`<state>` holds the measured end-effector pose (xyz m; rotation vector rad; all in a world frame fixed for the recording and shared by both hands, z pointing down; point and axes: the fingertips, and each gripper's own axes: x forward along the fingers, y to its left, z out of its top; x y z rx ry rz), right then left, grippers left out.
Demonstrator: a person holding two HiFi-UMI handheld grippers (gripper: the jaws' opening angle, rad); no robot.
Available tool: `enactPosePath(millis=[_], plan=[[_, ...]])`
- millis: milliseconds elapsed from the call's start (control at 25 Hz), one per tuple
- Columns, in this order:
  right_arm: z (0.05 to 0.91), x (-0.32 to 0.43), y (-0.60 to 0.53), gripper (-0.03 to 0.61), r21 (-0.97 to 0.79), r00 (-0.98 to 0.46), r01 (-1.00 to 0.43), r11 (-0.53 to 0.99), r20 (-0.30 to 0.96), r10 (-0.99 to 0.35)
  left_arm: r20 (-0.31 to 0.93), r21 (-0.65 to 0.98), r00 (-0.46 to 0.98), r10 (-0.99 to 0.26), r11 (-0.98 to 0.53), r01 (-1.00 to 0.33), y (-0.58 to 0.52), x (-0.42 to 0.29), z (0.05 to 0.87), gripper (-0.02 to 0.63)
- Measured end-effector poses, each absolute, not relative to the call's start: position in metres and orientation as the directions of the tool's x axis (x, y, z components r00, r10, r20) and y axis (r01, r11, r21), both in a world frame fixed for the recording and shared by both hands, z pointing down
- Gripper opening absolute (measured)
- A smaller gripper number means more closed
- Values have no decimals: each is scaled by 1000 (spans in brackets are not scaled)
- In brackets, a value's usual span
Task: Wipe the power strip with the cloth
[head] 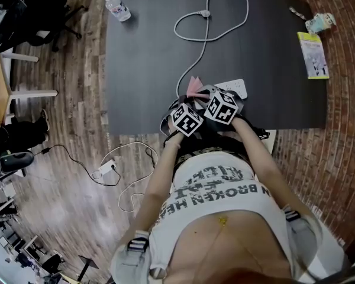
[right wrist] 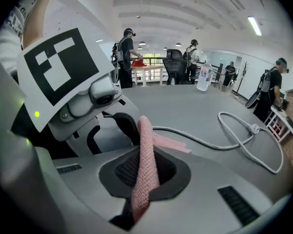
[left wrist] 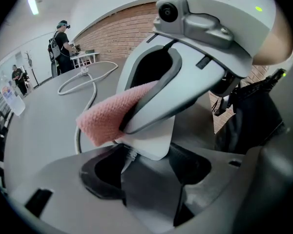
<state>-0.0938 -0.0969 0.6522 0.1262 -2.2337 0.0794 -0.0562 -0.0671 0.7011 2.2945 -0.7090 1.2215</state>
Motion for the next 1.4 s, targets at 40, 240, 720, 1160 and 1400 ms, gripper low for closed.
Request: enactPosePath(millis=[40,240,720,1160,1400], plan=[[655,-94,-96,17,-15,-608,-115,993,792,-58,848,143,478,-229,-770,-621,-67,-55,701,272],[660,-97,-95,17,-11,-595,-105,994,802,-54,850,148,479,-220,-772,-618,-66,-55,701,272],[659,-95,-95,17,9,-604,-110,994,793,-74,850,152,479,-217,-771,-618,-66,-54,700,273],[660,-81,-98,17,16,-598,-109,994,798,-78,854,145,471,-220,-769,-622,-66,-55,701,273],[659,-71,-101,17,22,-589,-123,992,803,-91,858,146,467,-215,-770,-621,-65,-57,701,273]])
